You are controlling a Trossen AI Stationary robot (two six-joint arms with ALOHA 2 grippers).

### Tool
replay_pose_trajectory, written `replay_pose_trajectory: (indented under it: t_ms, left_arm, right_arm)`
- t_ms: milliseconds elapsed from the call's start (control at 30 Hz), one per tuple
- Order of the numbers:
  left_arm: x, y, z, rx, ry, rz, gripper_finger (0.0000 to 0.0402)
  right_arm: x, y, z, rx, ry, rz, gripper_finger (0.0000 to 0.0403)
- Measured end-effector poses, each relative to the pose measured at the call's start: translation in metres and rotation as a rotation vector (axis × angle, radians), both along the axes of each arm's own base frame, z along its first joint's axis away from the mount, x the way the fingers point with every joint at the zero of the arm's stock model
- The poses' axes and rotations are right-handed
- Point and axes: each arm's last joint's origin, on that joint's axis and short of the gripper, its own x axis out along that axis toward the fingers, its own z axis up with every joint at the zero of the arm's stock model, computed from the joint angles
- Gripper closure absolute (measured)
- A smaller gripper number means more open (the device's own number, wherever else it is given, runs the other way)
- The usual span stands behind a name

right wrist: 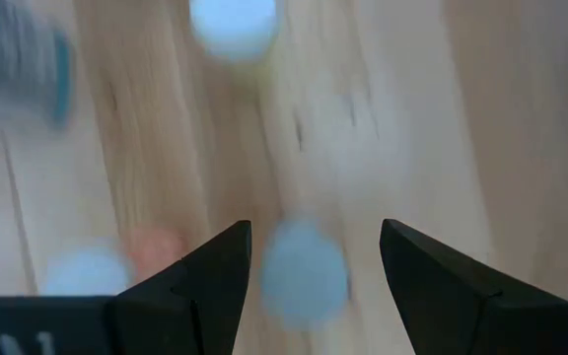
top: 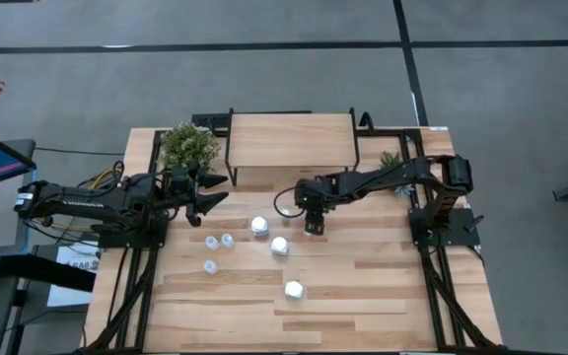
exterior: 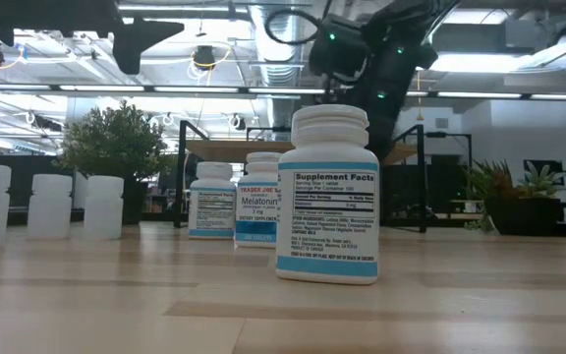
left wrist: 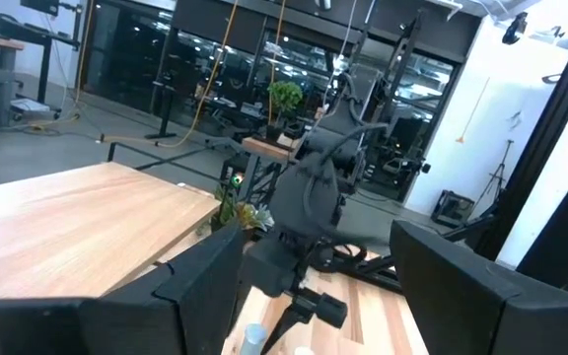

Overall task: Pick and place medicine bottles onto shelf by color
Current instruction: Put the blue pill bottle on the shelf

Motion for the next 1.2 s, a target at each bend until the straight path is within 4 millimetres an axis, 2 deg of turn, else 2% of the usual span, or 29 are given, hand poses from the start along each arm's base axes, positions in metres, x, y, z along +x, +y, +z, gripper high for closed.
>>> replay_pose_trajectory:
  t_ms: [333, 1000, 1100, 1200]
  left_arm:
    - [0.000, 0.000, 0.000, -0.003, 0.002, 0.000, 0.0156]
    - [0.000, 0.000, -0.003, -0.003, 0.030, 0.000, 0.0156]
    - [0.000, 0.000, -0.004, -0.003, 0.044, 0.000, 0.0156]
    - [0.001, 0.000, -0.005, -0.003, 0.047, 0.000, 0.0156]
  right_arm:
    - [-0.004, 0.002, 0.000, 0.004, 0.032, 0.009, 0.0168]
    - [-0.003, 0.003, 0.002, 0.014, 0.029, -0.006, 0.0276]
    - [-0.002, 0.003, 0.010, 0.027, 0.050, -0.025, 0.0283]
    - [0.001, 0.001, 0.028, 0.030, 0.076, -0.030, 0.0283]
